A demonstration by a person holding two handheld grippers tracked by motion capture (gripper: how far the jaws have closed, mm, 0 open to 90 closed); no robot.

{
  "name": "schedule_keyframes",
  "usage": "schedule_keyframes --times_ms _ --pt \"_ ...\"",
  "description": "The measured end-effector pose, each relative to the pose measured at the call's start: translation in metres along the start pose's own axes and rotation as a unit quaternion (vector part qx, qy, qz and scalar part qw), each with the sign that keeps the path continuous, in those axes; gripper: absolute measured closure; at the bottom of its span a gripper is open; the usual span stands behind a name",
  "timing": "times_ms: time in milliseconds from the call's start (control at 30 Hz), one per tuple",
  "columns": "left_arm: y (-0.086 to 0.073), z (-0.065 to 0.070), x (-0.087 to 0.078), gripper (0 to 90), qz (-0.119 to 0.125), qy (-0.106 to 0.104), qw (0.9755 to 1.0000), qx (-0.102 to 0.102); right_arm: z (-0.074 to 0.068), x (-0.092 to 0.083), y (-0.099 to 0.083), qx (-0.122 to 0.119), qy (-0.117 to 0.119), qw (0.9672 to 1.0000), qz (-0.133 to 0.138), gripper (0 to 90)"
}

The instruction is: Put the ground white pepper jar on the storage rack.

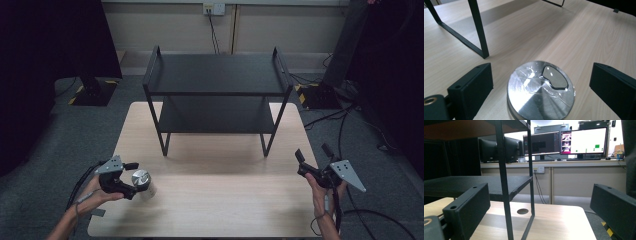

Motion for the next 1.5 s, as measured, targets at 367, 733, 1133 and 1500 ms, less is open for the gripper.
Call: schedule_keyframes --times_ms 367,733,1133,1500 --pt "-0.014 -0.007 0.011 12.0 0.008 -0.004 0.9999 -0.007 0.000 0.001 -0.001 -0.001 0.006 1.0000 -0.001 2.8" --pt "-0.021 -0.007 0.013 32.5 0.025 0.004 0.9996 0.015 -0.001 0.001 -0.001 -0.005 0.006 1.0000 0.001 3.0" --pt "-0.012 -0.001 0.012 33.3 0.019 0.011 0.9996 0.016 -0.002 0.001 -0.001 -0.008 0.006 0.9999 0.001 3.1" --pt "0.047 0.026 0.001 33.6 0.032 -0.006 0.9987 0.039 -0.003 0.001 -0.001 -0.008 0.006 0.9999 0.002 2.8"
Point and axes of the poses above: each handheld gripper's, and its own axes: x roughly forward along the jaws, y roughly out of its top, z roughly to its right, the point moved 5 cm from there along x, roughly forward along the jaws, and after that the axes turned 12 degrees about -x, right-handed, at the moved point
